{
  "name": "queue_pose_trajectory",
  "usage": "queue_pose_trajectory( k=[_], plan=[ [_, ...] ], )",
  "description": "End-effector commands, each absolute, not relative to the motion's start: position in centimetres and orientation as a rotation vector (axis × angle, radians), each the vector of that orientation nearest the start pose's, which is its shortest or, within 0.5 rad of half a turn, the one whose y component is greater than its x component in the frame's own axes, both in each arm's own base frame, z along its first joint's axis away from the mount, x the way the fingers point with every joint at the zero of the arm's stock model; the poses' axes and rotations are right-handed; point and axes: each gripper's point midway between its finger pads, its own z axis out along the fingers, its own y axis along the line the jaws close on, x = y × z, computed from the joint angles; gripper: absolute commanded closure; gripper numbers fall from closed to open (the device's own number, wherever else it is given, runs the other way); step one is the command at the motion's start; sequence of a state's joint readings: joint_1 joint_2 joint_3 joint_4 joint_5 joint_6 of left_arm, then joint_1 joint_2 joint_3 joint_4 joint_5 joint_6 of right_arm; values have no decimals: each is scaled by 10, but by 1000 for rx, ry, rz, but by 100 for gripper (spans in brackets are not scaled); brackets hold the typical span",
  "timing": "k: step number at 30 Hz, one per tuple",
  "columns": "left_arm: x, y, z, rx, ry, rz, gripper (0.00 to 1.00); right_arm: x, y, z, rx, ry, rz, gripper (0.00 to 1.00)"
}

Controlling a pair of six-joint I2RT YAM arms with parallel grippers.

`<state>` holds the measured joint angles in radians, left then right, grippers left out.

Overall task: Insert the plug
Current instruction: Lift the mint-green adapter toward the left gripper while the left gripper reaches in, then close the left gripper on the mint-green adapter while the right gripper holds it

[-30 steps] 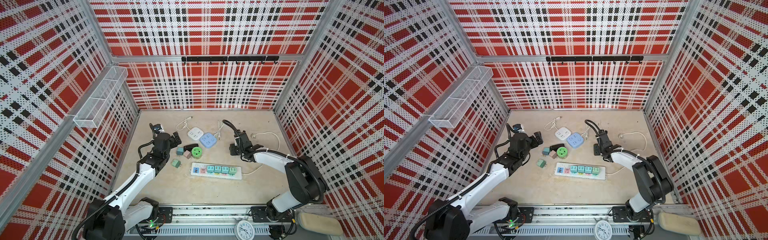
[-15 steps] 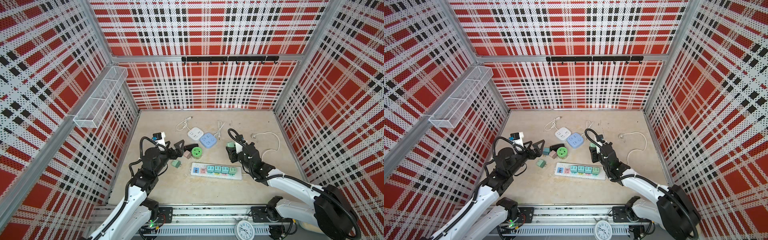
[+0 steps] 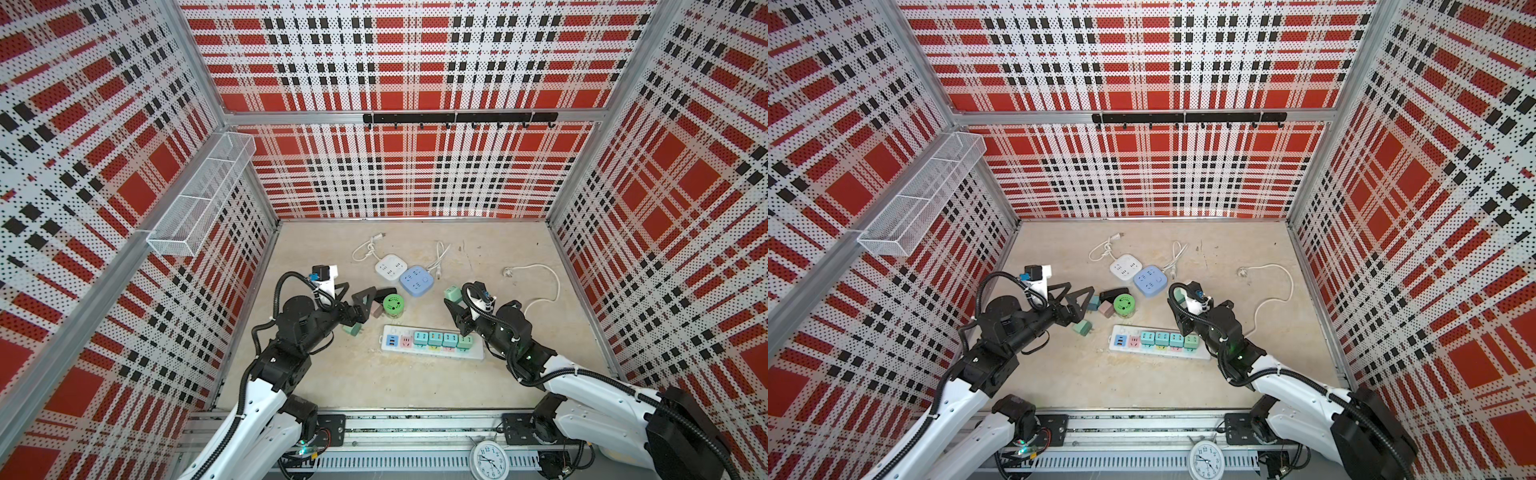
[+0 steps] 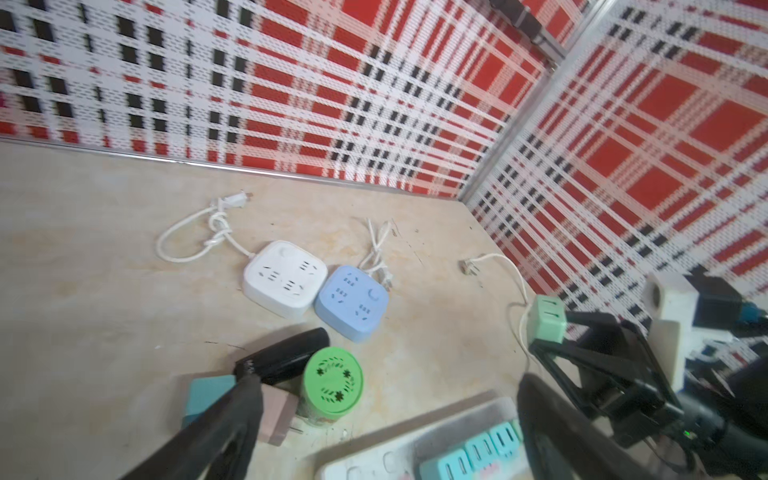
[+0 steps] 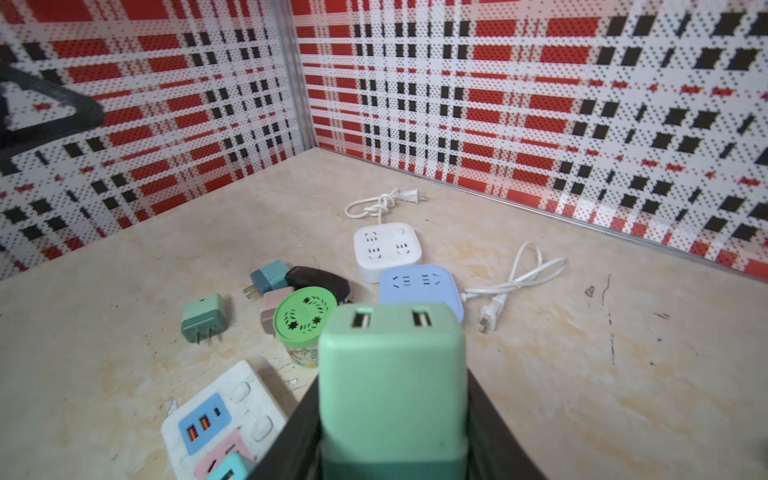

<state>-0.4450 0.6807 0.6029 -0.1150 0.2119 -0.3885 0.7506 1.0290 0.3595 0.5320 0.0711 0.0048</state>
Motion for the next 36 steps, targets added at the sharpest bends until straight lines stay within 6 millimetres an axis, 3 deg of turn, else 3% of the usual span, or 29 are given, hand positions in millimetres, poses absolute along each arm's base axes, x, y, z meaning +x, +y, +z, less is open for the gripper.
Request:
queue_pose_trajectory(
  k=[1, 7, 12, 17, 21, 28, 36],
  plan=[
    [245, -186, 288, 347, 1806, -756, 7, 260, 243, 222, -637, 1484, 482, 76],
    [229, -235, 265, 532, 1867, -687, 8, 251, 253, 218, -688, 1402, 514, 76],
    [220, -274, 251, 673, 1904, -743, 10, 248, 265, 214, -722, 1392, 505, 78],
    [220, -298, 239, 747, 1946, -767, 13, 241, 272, 218, -730, 1350, 519, 79],
    [220, -312, 234, 770, 1948, -785, 13, 231, 279, 219, -775, 1316, 524, 80],
    [226, -320, 239, 761, 1949, -791, 14, 222, 273, 222, -772, 1286, 544, 80],
    [227, -333, 239, 785, 1960, -829, 23, 216, 269, 224, -770, 1272, 551, 80]
  ],
)
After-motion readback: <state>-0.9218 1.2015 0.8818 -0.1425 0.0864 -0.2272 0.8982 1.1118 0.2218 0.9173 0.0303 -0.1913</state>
